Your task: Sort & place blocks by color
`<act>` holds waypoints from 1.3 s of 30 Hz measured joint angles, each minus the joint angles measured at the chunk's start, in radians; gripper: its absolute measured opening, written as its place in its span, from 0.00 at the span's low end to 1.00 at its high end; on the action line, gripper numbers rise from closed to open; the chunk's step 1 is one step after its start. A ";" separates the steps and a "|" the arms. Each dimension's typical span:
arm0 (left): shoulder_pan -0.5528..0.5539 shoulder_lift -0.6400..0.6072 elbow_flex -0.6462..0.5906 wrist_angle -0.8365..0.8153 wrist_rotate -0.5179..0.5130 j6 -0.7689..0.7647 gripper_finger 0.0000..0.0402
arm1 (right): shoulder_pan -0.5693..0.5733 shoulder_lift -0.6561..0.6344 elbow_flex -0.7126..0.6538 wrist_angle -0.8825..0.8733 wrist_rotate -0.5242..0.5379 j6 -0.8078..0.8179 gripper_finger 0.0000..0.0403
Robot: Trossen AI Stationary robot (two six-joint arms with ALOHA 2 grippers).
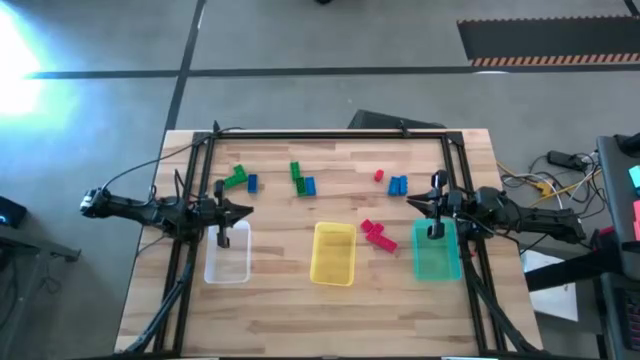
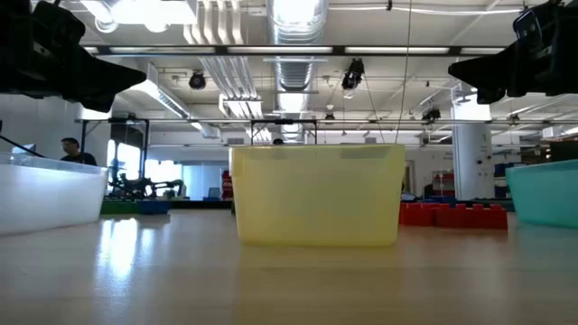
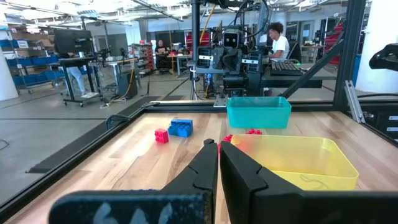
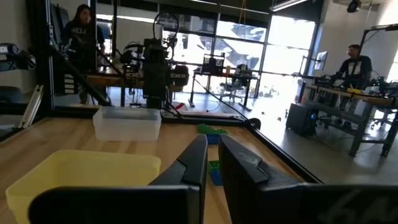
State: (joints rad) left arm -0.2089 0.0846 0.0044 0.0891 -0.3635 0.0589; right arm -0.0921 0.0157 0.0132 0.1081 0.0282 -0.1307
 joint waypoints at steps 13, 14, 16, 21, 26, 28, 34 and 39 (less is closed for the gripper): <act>0.000 0.006 0.000 0.125 -0.057 -0.014 0.00 | 0.000 0.000 0.000 0.014 -0.001 0.390 0.08; 0.000 0.006 0.000 0.162 -0.057 -0.025 0.00 | 0.000 0.000 0.000 0.027 0.009 0.456 0.08; 0.000 0.006 0.000 0.235 -0.057 -0.027 0.00 | 0.000 -0.002 0.000 0.043 0.025 0.525 0.08; 0.000 0.006 0.000 0.403 -0.057 -0.026 0.00 | 0.000 0.000 0.000 0.038 0.025 0.536 0.08; 0.000 0.006 0.000 0.495 -0.057 -0.026 0.00 | 0.000 0.000 0.000 0.039 0.025 0.527 0.08; 0.000 0.006 0.000 0.508 -0.057 -0.026 0.00 | 0.000 0.000 0.000 0.039 0.027 0.526 0.08; 0.000 0.009 0.000 0.533 -0.061 -0.021 0.00 | 0.000 0.015 0.000 0.122 0.145 0.523 0.08; 0.000 0.019 0.000 0.632 -0.065 0.098 0.00 | 0.000 0.090 0.000 0.283 0.160 0.454 0.08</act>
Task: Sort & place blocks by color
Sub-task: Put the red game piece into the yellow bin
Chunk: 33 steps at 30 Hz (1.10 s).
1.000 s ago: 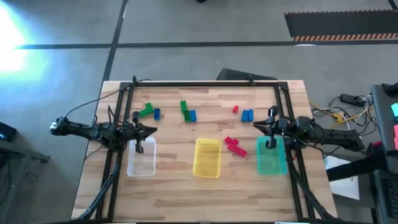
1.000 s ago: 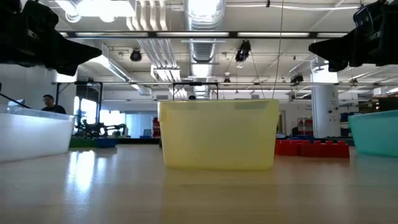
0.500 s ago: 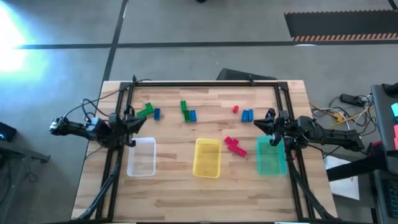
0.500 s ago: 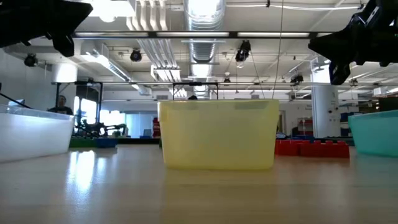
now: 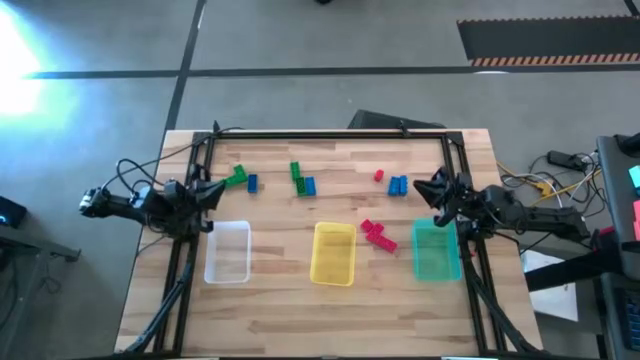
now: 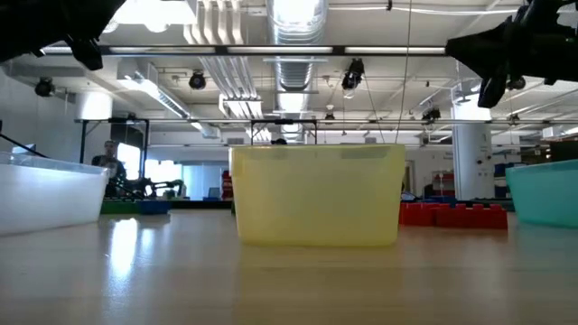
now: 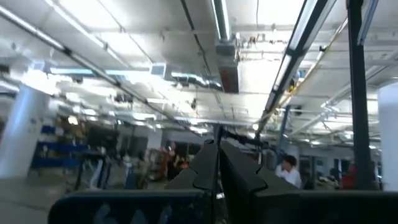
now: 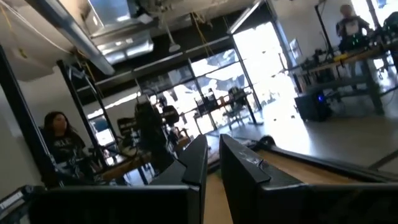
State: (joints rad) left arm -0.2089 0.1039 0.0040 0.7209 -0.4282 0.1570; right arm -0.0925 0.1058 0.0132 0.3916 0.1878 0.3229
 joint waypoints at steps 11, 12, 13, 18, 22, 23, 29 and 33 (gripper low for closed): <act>0.000 0.020 0.000 0.190 0.000 0.349 0.00 | 0.000 0.273 0.099 0.095 0.173 -0.082 0.08; 0.000 0.020 0.000 0.190 0.000 0.358 0.00 | 0.000 0.299 0.119 0.082 0.196 -0.097 0.08; 0.000 0.022 0.000 0.189 -0.001 0.373 0.00 | 0.000 0.323 0.143 0.066 0.218 -0.111 0.08; 0.000 0.040 0.000 0.171 -0.012 0.399 0.00 | -0.001 0.448 0.261 -0.036 0.280 -0.171 0.08; 0.000 0.057 0.000 0.169 -0.018 0.400 0.00 | -0.010 0.539 0.355 -0.165 0.311 -0.205 0.08; 0.000 0.060 0.000 0.169 -0.019 0.400 0.00 | -0.017 0.561 0.379 -0.207 0.311 -0.203 0.08; 0.000 0.059 0.000 0.170 -0.023 0.399 0.00 | -0.091 0.691 0.526 -0.478 0.311 -0.073 0.08; 0.000 0.059 0.000 0.170 -0.024 0.399 0.00 | -0.160 0.786 0.598 -0.629 0.312 0.047 0.08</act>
State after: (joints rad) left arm -0.2087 0.1632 0.0043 0.8914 -0.4519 0.5560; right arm -0.2529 0.8914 0.6107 -0.2378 0.5002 0.3702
